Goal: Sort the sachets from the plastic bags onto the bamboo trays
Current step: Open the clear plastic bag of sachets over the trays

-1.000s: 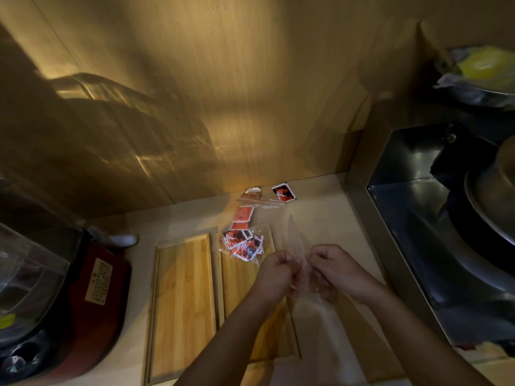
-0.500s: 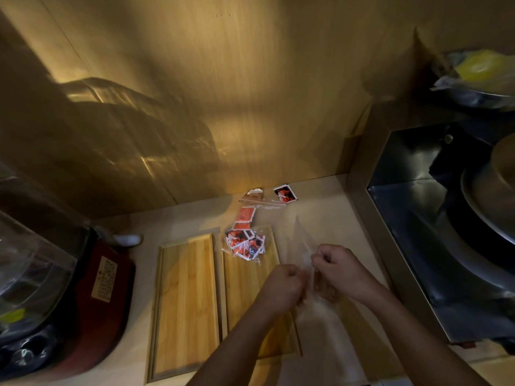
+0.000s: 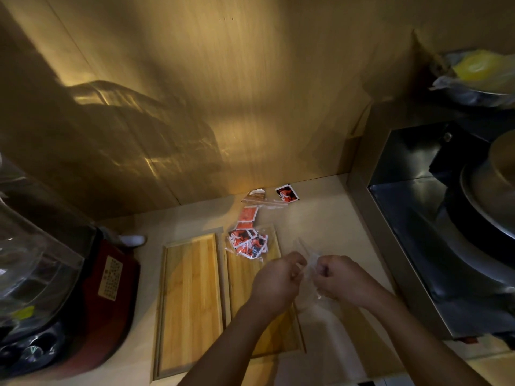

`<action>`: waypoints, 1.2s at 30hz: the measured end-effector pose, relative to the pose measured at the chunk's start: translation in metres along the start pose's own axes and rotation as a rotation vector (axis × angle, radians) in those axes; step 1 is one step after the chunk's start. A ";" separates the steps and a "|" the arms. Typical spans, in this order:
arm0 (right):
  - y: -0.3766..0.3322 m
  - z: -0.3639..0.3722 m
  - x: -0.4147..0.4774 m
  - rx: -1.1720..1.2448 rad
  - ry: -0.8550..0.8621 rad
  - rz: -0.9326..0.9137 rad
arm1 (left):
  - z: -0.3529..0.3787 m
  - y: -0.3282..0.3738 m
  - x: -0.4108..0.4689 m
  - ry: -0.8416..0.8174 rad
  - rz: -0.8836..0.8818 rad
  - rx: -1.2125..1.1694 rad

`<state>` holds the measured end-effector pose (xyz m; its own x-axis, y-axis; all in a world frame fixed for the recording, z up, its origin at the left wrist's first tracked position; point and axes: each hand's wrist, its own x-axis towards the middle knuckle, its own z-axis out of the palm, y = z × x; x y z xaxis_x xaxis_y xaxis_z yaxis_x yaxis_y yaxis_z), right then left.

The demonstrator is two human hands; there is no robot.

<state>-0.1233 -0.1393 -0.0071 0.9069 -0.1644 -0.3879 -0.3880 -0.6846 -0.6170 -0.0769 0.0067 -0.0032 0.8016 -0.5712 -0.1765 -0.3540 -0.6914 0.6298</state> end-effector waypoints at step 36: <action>-0.025 -0.024 -0.009 0.110 0.528 0.055 | -0.009 0.045 -0.038 0.067 -0.007 0.153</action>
<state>-0.1182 -0.1373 0.0284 0.8329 -0.5518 -0.0421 -0.4261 -0.5910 -0.6849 -0.1196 0.0012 0.0386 0.8328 -0.5390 -0.1264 -0.4136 -0.7575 0.5051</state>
